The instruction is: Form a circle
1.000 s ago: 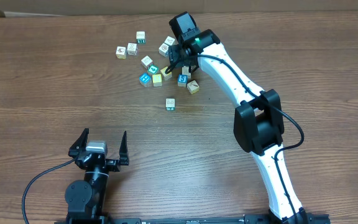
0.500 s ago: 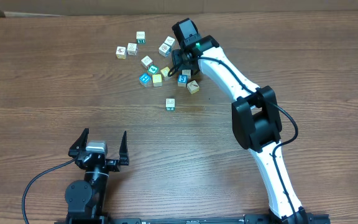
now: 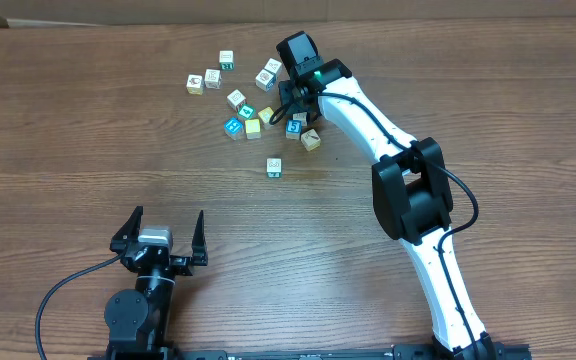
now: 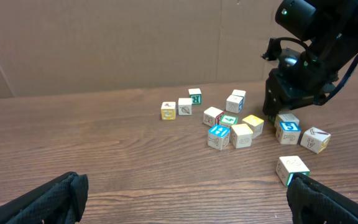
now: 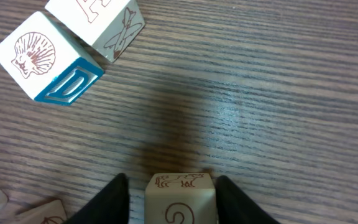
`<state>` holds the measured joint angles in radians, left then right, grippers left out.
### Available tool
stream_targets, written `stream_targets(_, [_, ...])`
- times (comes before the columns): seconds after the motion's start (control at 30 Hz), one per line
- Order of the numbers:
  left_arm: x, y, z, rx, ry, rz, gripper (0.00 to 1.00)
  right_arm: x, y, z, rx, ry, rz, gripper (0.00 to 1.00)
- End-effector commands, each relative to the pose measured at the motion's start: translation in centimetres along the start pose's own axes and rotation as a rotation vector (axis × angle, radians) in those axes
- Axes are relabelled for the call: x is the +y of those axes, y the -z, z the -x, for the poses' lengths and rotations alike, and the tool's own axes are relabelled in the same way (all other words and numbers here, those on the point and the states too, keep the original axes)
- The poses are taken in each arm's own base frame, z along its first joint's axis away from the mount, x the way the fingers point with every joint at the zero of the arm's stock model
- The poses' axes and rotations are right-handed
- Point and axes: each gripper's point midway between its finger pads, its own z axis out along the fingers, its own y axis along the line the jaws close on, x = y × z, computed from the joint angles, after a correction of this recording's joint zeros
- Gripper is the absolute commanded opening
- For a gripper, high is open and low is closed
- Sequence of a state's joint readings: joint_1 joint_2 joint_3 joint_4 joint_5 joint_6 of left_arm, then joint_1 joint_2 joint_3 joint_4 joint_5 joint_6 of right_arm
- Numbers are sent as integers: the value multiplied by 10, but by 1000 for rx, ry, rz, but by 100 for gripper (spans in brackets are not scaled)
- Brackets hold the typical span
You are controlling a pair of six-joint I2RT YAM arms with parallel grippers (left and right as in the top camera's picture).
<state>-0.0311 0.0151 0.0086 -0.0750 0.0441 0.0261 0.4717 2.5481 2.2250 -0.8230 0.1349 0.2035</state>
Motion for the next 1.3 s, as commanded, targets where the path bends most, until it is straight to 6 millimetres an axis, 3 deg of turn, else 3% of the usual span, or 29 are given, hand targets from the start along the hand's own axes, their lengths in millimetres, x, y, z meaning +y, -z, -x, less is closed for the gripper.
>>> stream_targets(0.0, [0, 0, 0, -6, -13, 2, 99, -3, -1, 1, -5, 0, -4, 31])
stream_targets(0.27, [0, 0, 0, -6, -13, 2, 99, -5, 8, 13, -38, -4, -23, 32])
stream_targets(0.57, [0, 0, 0, -6, -13, 2, 99, -4, 84, 63, -192, -26, -2, 27])
stream_targets(0.77, [0, 0, 0, -6, -13, 2, 100, -6, 144, 79, -253, -35, 16, 27])
stream_targets(1.07, [0, 0, 0, -6, -13, 2, 99, -9, 228, 55, -205, -88, 32, 26])
stream_targets(1.27, [0, 0, 0, -6, -13, 2, 99, 3, 259, 22, -94, -82, 124, 26])
